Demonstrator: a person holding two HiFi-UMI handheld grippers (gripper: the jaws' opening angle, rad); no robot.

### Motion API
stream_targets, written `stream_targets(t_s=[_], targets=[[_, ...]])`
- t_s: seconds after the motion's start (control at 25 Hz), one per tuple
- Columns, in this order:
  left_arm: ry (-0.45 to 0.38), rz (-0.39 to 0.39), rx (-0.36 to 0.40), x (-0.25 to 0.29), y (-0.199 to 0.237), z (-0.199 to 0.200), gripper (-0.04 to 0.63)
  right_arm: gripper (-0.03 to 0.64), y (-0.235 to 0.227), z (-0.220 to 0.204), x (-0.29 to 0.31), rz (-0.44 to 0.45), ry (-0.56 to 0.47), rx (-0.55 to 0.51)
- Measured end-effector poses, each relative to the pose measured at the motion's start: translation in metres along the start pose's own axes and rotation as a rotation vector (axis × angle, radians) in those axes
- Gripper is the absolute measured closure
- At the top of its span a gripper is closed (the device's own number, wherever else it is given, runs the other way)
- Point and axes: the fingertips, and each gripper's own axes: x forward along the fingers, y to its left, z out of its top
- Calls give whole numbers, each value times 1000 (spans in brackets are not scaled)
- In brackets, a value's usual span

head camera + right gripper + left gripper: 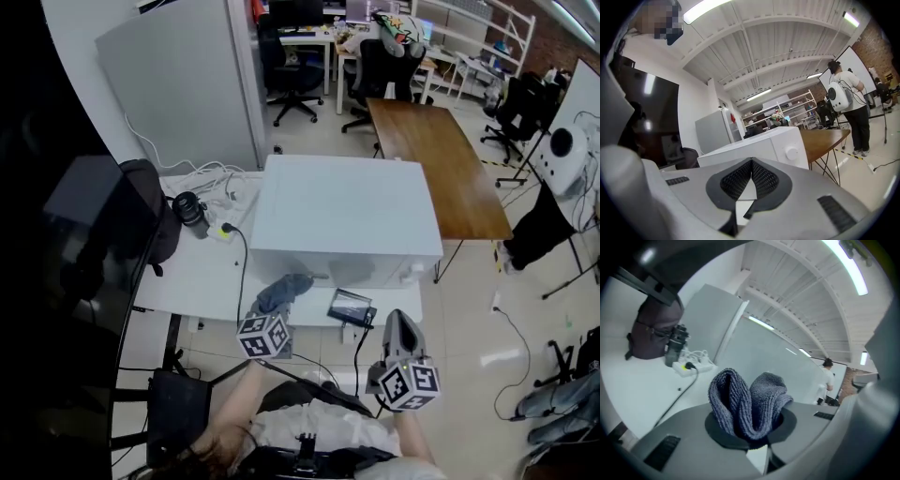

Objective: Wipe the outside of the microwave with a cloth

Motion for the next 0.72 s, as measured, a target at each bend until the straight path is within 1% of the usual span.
stream_targets(t_s=[0.12,0.2,0.28,0.36,0.44,0.52,0.6,0.72], targets=[[46,-209,96,12,-87,-20,543,617,-21,1,-13,-60,-6,1],[94,-349,135,26,-146,-39,541,617,-39,3,-23,-106,-19,6],[151,-458,169,42,-195,-61,541,617,-57,7,-33,-152,-34,8],[207,-534,211,59,-232,-85,541,617,-72,11,-45,-194,-48,8],[260,-579,249,76,-258,-107,541,617,-85,16,-57,-235,-59,8],[304,-587,275,93,-272,-123,541,617,-95,20,-67,-268,-65,7],[325,-569,275,107,-277,-131,543,617,-102,23,-74,-290,-66,5],[347,-497,255,127,-267,-138,541,617,-109,23,-76,-297,-61,4]])
